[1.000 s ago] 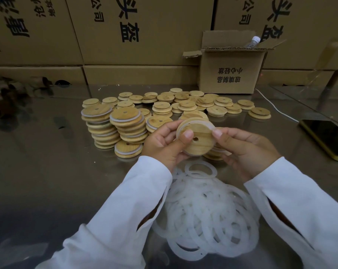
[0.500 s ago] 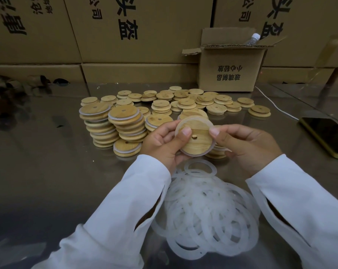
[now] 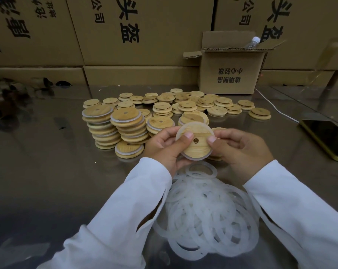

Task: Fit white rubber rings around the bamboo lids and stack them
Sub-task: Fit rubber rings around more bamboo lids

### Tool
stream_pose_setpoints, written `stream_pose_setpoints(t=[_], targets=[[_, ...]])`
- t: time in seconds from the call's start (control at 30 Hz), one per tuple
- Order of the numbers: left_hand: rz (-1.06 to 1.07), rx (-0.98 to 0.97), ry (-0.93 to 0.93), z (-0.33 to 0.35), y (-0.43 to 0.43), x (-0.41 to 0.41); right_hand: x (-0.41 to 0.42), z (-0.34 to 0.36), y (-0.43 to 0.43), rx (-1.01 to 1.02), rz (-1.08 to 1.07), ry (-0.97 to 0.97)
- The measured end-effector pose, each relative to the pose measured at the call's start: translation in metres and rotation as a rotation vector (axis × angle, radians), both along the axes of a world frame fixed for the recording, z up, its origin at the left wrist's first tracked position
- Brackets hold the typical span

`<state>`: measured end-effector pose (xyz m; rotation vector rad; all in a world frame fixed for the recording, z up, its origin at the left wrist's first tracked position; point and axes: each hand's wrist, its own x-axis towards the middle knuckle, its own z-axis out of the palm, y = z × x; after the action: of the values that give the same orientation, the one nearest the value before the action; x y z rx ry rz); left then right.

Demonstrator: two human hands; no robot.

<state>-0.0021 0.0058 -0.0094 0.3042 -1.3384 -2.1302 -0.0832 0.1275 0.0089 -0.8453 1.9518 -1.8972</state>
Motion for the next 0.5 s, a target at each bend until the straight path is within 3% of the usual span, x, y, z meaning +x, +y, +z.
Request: stream_pose_setpoints(t=[0.1,0.3,0.5], targets=[[-0.008,-0.056,-0.008,-0.001,0.0,0.0,-0.006,0.004,0.002,-0.01,-0.029,0.014],[0.046,-0.121,-0.044,-0.003,-0.001,-0.001,-0.048,0.002,0.015,-0.052,-0.378,-0.187],[0.053,-0.119,-0.055,-0.006,-0.001,-0.002,-0.057,-0.011,0.003,0.049,-0.454,-0.234]])
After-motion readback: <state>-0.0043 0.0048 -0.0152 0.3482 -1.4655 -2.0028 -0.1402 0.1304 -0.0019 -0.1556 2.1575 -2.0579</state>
